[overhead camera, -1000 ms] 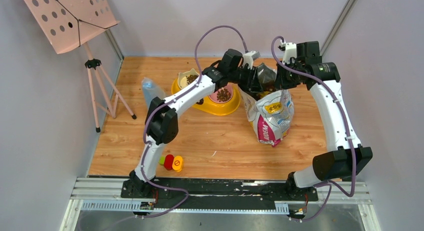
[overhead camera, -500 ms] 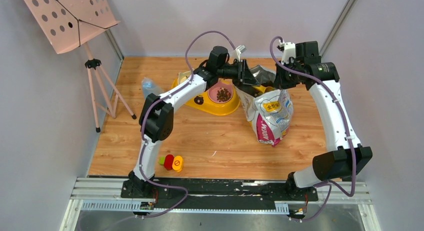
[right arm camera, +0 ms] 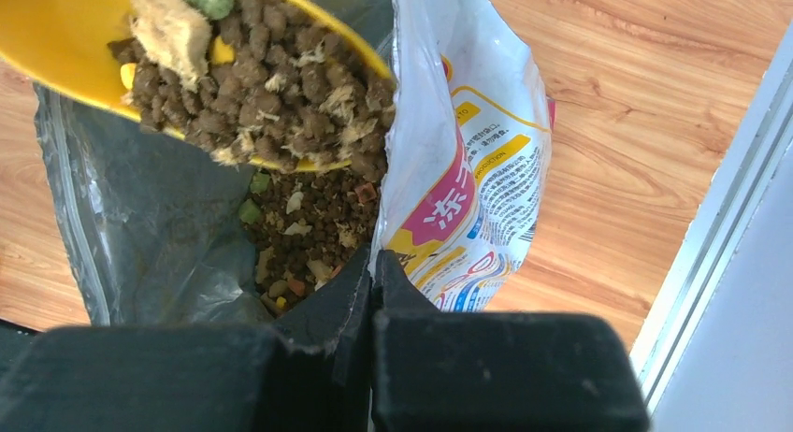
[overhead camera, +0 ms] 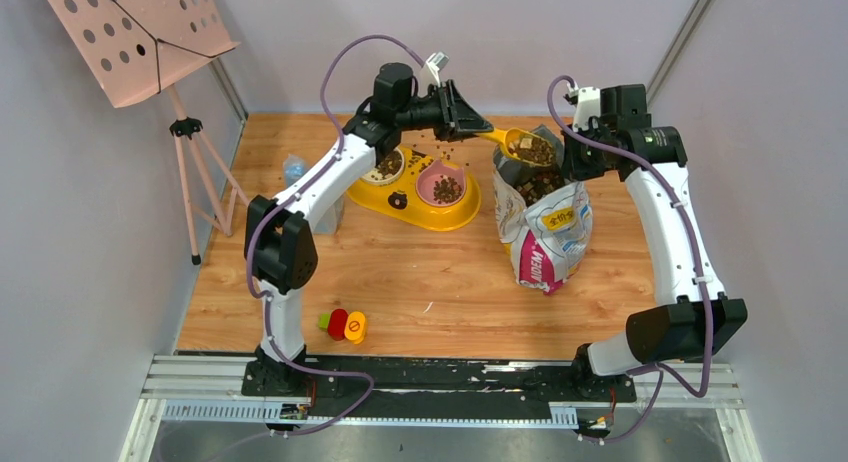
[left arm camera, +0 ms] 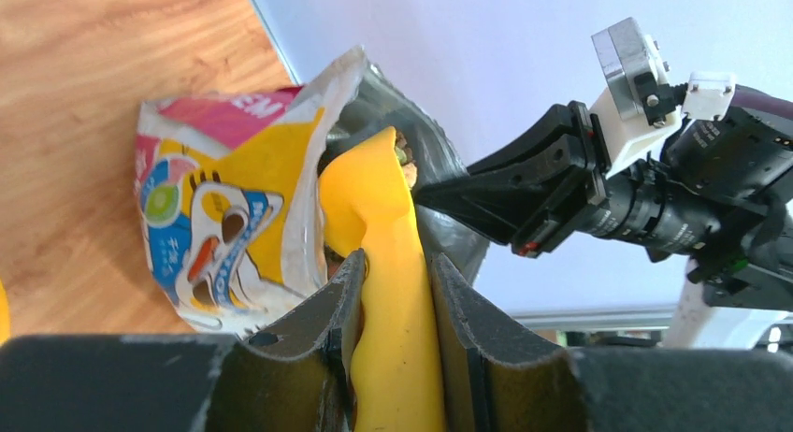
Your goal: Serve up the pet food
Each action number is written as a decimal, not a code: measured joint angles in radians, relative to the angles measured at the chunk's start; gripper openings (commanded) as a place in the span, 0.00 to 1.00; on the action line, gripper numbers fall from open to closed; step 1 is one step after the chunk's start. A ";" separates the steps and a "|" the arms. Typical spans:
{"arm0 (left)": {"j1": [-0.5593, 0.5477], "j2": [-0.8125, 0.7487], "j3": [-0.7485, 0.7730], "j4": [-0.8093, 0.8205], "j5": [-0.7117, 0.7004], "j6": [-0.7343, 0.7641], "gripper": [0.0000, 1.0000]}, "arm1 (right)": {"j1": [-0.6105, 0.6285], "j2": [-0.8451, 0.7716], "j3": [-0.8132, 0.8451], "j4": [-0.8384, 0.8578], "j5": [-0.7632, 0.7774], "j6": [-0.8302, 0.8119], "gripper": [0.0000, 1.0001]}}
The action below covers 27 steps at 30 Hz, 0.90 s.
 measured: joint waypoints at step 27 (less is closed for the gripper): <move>0.097 -0.057 -0.294 0.268 0.203 -0.441 0.00 | 0.000 0.002 0.002 -0.006 0.031 -0.032 0.00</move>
